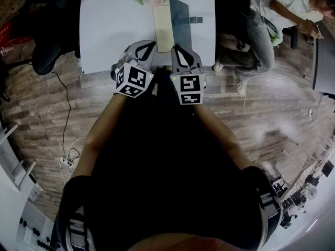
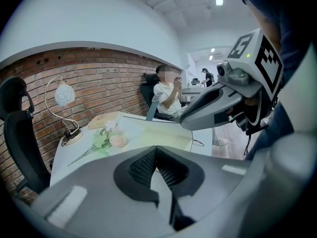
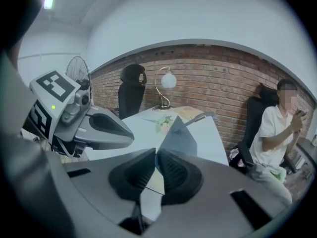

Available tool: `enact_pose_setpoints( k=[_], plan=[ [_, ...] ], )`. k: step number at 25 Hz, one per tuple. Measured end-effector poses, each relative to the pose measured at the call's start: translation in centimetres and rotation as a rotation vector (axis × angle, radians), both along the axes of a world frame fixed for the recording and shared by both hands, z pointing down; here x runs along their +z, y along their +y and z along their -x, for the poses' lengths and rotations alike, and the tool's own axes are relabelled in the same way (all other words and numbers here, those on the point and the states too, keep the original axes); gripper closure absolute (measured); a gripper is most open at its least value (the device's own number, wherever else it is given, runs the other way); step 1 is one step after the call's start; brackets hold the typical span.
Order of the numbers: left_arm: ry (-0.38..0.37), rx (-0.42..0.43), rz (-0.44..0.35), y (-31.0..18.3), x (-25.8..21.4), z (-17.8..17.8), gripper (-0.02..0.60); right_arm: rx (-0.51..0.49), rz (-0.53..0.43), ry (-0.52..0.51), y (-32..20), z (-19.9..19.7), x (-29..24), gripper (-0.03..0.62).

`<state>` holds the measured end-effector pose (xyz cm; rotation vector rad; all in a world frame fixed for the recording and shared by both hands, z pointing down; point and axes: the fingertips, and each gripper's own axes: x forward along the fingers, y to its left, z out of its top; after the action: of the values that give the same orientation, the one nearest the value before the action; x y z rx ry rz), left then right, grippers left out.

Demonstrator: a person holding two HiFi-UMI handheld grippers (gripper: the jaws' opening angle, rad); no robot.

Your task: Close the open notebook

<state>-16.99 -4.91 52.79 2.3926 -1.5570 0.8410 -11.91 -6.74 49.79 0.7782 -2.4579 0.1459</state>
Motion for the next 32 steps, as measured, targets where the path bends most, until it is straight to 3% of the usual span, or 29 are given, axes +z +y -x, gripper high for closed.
enact_pose_setpoints(
  k=[32],
  plan=[
    [-0.018,0.001,-0.026,1.4,-0.3,2.4,0.574,0.004,-0.034,0.075,1.3,1.7,2.4,0.565]
  ],
)
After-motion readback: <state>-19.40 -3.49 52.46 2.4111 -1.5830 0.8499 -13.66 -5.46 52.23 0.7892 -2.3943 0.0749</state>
